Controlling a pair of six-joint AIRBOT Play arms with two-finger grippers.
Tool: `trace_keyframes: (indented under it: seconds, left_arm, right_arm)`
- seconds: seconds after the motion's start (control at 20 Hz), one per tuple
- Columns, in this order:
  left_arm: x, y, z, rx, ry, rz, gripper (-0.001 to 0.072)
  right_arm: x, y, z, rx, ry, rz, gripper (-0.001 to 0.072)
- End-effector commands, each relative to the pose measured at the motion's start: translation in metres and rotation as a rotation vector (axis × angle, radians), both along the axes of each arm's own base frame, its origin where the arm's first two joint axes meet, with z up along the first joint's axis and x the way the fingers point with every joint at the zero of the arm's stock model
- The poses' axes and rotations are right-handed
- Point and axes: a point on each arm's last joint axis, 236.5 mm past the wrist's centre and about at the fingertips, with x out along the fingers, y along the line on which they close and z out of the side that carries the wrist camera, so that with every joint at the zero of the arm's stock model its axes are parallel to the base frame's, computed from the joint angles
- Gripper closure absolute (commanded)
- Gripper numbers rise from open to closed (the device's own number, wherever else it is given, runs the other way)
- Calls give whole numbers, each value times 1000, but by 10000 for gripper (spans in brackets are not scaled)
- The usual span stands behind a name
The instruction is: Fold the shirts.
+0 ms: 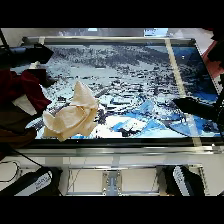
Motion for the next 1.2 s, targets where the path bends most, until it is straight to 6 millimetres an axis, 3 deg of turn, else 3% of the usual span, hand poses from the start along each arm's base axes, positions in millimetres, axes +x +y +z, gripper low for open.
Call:
trace_keyframes:
  seconds: [0.0, 0.35, 0.55, 0.6, 0.7, 0.8, 1.15]
  left_arm:
    - [-2, -1, -2, 2, 9, -6, 89]
    - [-2, -2, -7, 2, 27, -12, 90]
    - [-16, -9, -35, 18, 149, -68, 90]
    - [-17, -10, -43, 22, 176, -80, 90]
    - [-20, -9, -63, 38, 248, -96, 90]
    - [-31, -9, -93, 60, 366, -128, 90]
    - [-78, -16, -196, 25, 715, -197, 91]
  right_arm:
    - [0, 0, 0, 1, 0, 0, 554]
    - [0, 0, 0, 1, 0, 0, 555]
    - [0, 0, 0, 0, -1, -2, 555]
    - [5, -5, 1, -12, -16, -23, 524]
    - [36, -38, 23, -24, -144, -197, 505]
    - [51, -61, 39, -27, -219, -306, 505]
    - [64, -76, 66, 95, -294, -427, 504]
